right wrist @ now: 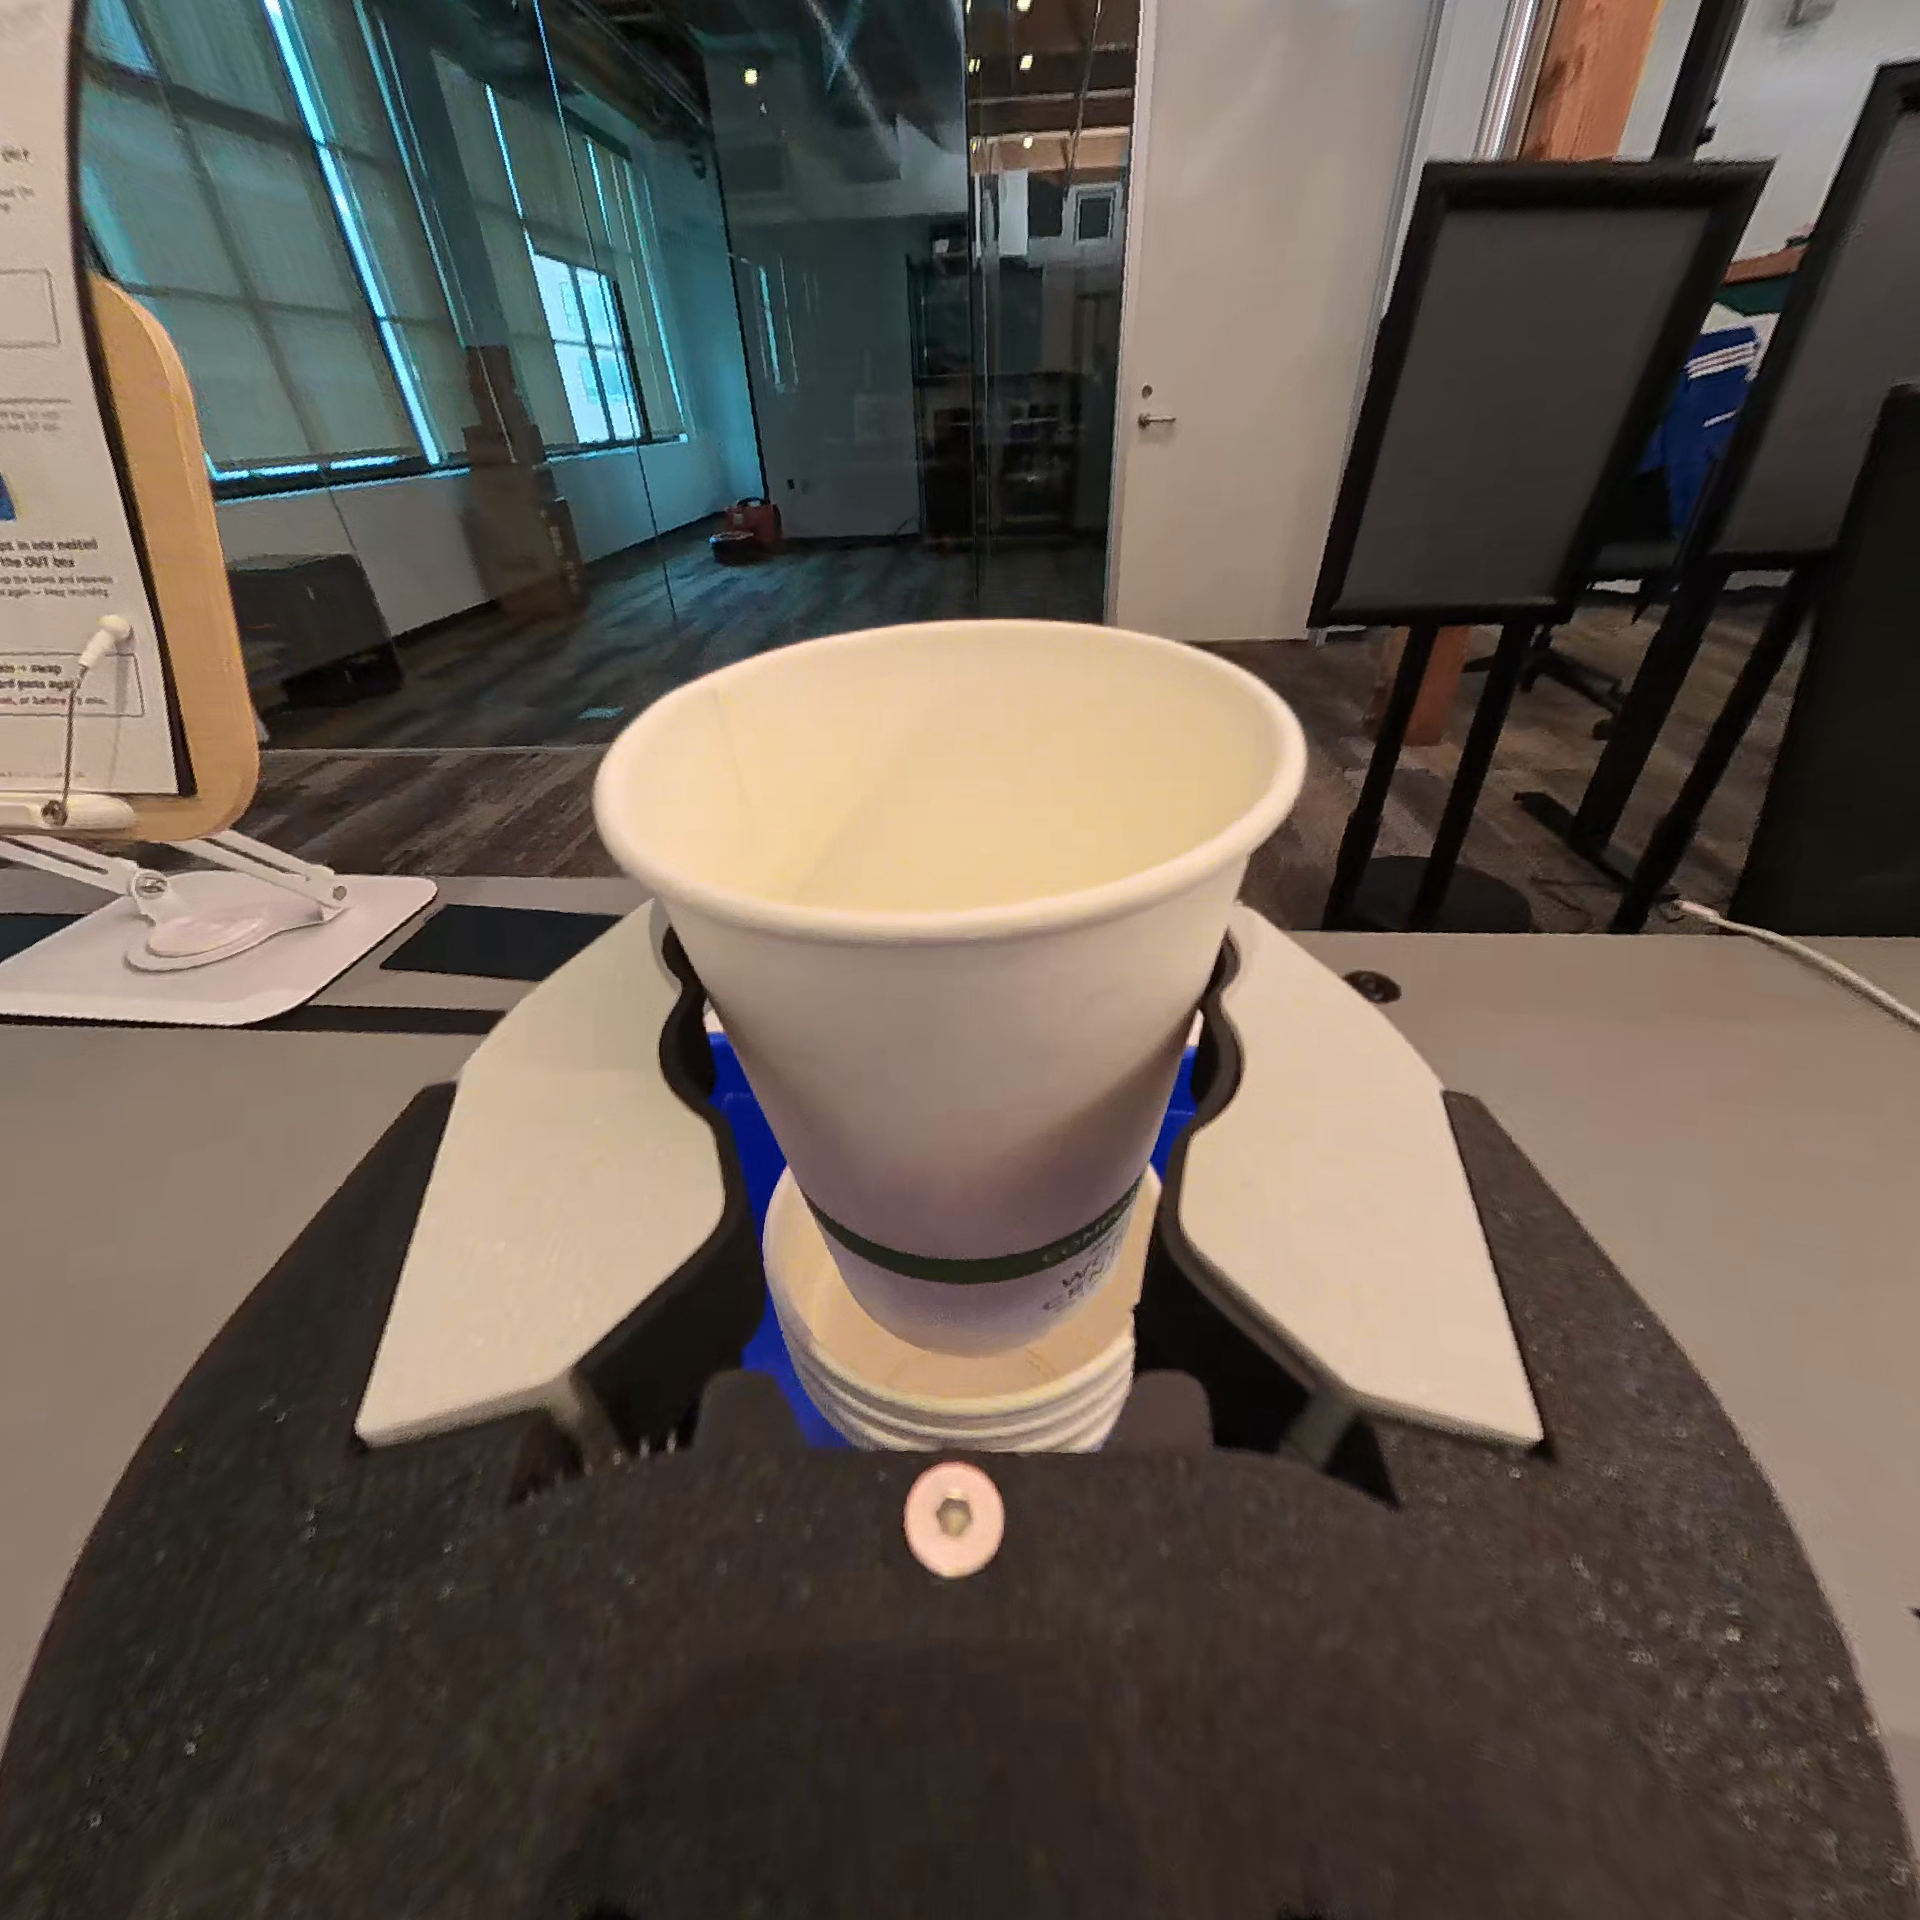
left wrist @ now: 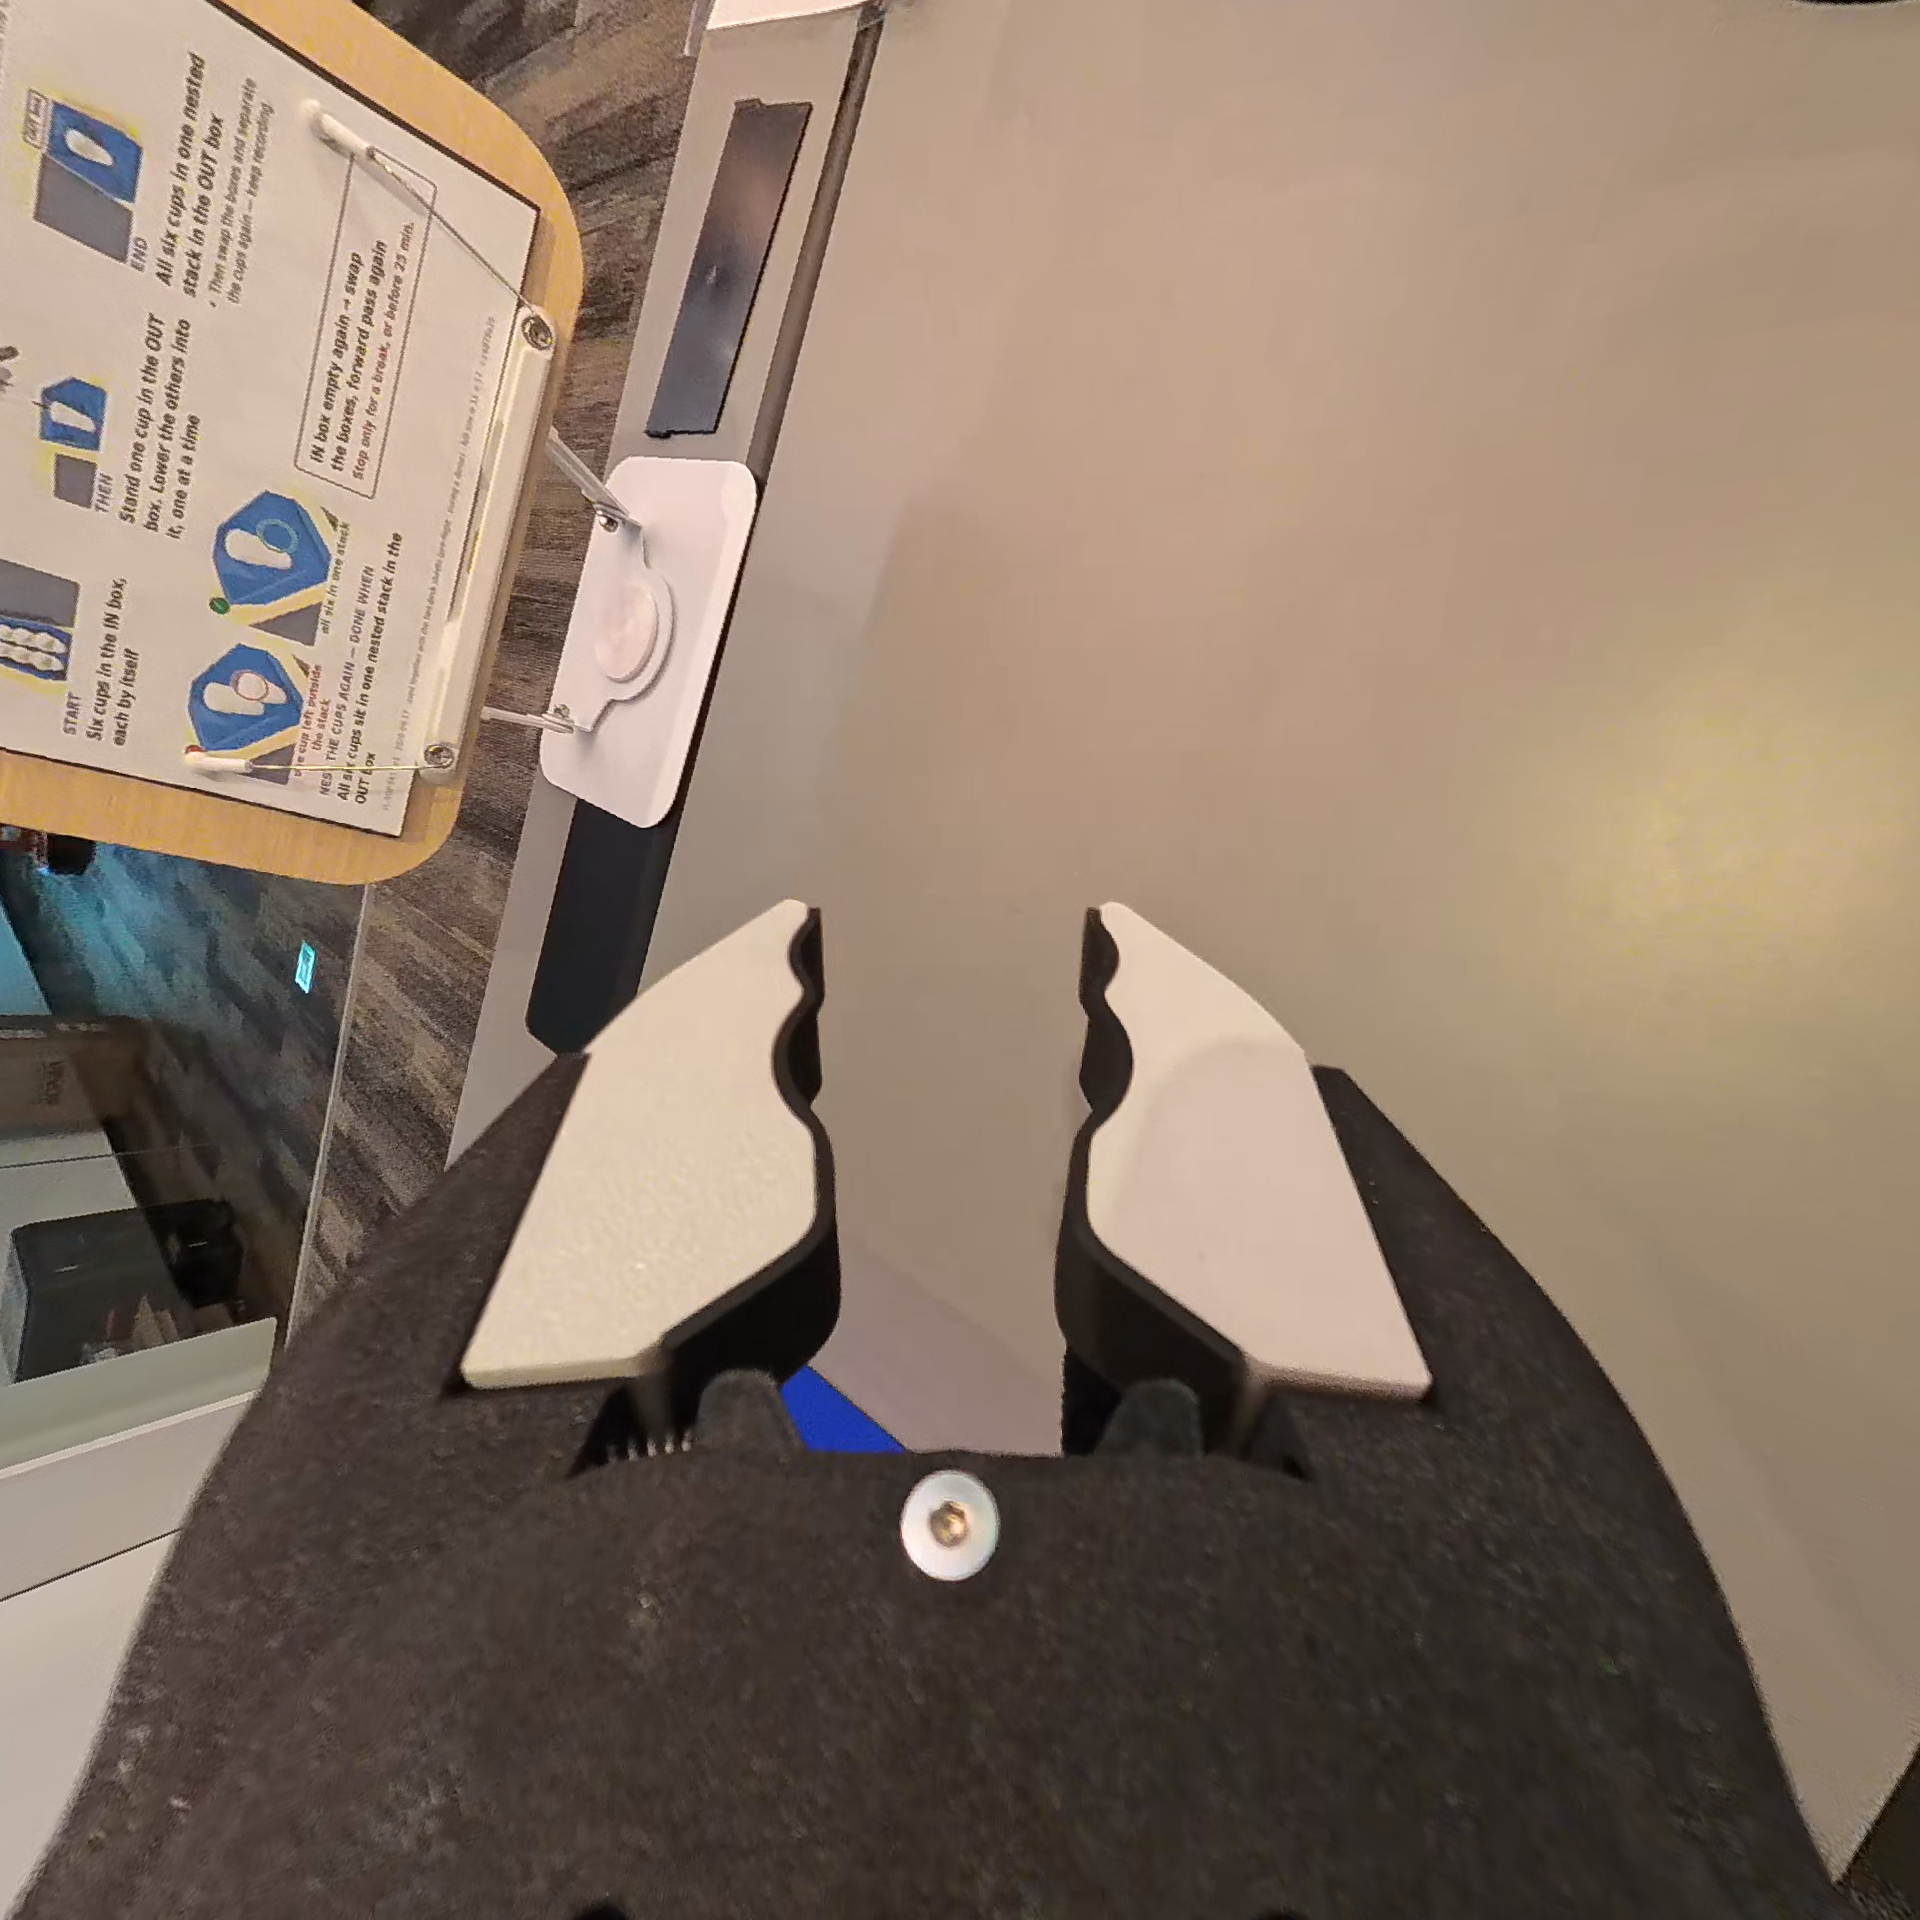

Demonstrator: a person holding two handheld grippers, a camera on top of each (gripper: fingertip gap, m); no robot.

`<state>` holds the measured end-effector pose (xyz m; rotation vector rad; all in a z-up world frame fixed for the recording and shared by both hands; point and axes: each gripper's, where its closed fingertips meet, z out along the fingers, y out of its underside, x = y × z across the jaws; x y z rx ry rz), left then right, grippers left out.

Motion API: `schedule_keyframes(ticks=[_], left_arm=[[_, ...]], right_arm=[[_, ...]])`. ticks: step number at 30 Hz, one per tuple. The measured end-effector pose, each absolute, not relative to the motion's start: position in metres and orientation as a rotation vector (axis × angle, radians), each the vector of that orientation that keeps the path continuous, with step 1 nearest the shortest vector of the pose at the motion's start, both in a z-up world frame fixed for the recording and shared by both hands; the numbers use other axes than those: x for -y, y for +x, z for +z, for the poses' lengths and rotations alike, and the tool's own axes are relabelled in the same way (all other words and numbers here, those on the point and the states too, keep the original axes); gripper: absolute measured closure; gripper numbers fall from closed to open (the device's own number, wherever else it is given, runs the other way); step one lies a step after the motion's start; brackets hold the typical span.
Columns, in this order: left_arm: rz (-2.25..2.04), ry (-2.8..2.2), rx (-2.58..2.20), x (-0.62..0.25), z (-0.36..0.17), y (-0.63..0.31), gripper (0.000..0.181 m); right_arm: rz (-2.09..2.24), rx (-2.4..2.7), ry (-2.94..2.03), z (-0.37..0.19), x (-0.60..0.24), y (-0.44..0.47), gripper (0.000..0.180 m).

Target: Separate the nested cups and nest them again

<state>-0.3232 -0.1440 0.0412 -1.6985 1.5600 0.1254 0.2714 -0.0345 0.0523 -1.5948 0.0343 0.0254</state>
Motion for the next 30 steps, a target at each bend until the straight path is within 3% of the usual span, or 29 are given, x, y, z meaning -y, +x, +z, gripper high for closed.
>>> schedule_keyframes(ticks=[16,22,30], left_arm=[[0.173,-1.731,-1.574,0.143,0.039,-0.332,0.135],[0.237,-1.800,-1.450,0.117,0.052,-0.373,0.135],[0.514,-2.094,-1.201,0.048,0.041,-0.534,0.134]], right_arm=[[-0.019,0.033,-2.021,-0.002,0.043,0.266,0.080],[0.002,0.033,-1.958,0.027,0.058,0.258,0.079],[-0.048,0.205,-1.785,0.091,0.070,0.212,0.084]])
